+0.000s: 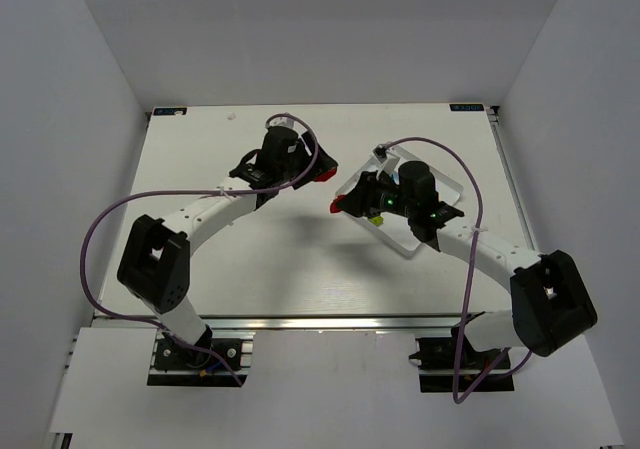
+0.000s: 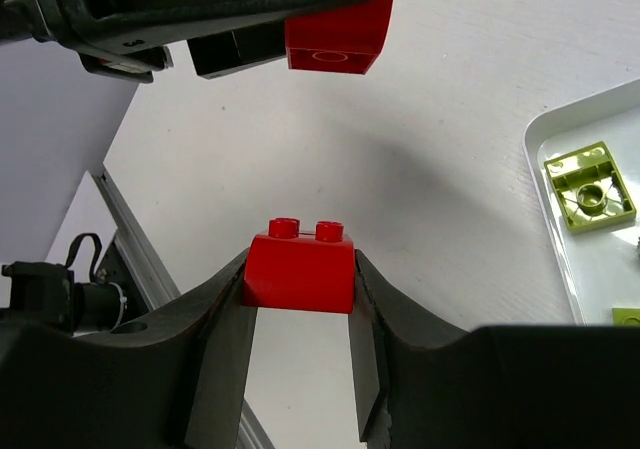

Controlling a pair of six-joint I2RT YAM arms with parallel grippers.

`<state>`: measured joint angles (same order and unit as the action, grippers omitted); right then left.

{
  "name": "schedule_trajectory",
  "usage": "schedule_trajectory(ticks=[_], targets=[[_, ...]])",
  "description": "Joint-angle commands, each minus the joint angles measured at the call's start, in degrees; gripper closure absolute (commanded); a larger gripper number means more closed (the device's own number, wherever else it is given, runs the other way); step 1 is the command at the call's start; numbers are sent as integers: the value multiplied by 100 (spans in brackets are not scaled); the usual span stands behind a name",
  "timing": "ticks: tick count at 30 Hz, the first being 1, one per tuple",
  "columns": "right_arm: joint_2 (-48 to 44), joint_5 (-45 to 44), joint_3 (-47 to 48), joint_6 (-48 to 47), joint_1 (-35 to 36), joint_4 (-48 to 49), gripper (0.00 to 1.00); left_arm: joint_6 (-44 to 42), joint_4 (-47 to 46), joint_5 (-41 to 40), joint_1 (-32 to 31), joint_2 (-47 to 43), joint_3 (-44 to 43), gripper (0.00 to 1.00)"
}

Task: Sort the legos into containers by color

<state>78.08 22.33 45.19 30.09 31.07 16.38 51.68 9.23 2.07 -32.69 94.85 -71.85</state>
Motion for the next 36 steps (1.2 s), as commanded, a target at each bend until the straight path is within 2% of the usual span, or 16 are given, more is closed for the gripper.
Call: schedule_trajectory(ticks=[1, 5, 7, 13, 16, 25, 31, 34, 36], targets=[[-223, 105, 103, -292, -74, -135, 100, -114, 61, -110, -18, -54, -241, 82], [-381, -412, 463, -880, -215, -942, 100, -298, 193, -356, -18, -72, -338, 82], [-469, -939, 561, -1222, -399, -1347, 100, -404, 263, -409, -18, -72, -382, 82], [-716, -2653, 517, -1743, -1181, -1288, 100, -712, 79, -216, -18, 60, -443, 82], [-532, -3181, 578, -1883, -1506, -1120, 100, -756, -105, 276, -18, 192, -443, 82], [646, -3674, 1246, -1936, -2096, -1049, 100, -1055, -431, 988, -124, 411, -478, 83], [1252, -3779, 1466, -1840, -2324, -1111, 100, -1274, -590, 1331, -299, 806, -943, 83], [1428, -3710, 1545, -1770, -2404, -1163, 94, -1371, -572, 1402, -369, 1070, -1304, 82], [1516, -3613, 1554, -1699, -2517, -1234, 80, -1362, -720, 1437, -431, 1167, -1401, 82]])
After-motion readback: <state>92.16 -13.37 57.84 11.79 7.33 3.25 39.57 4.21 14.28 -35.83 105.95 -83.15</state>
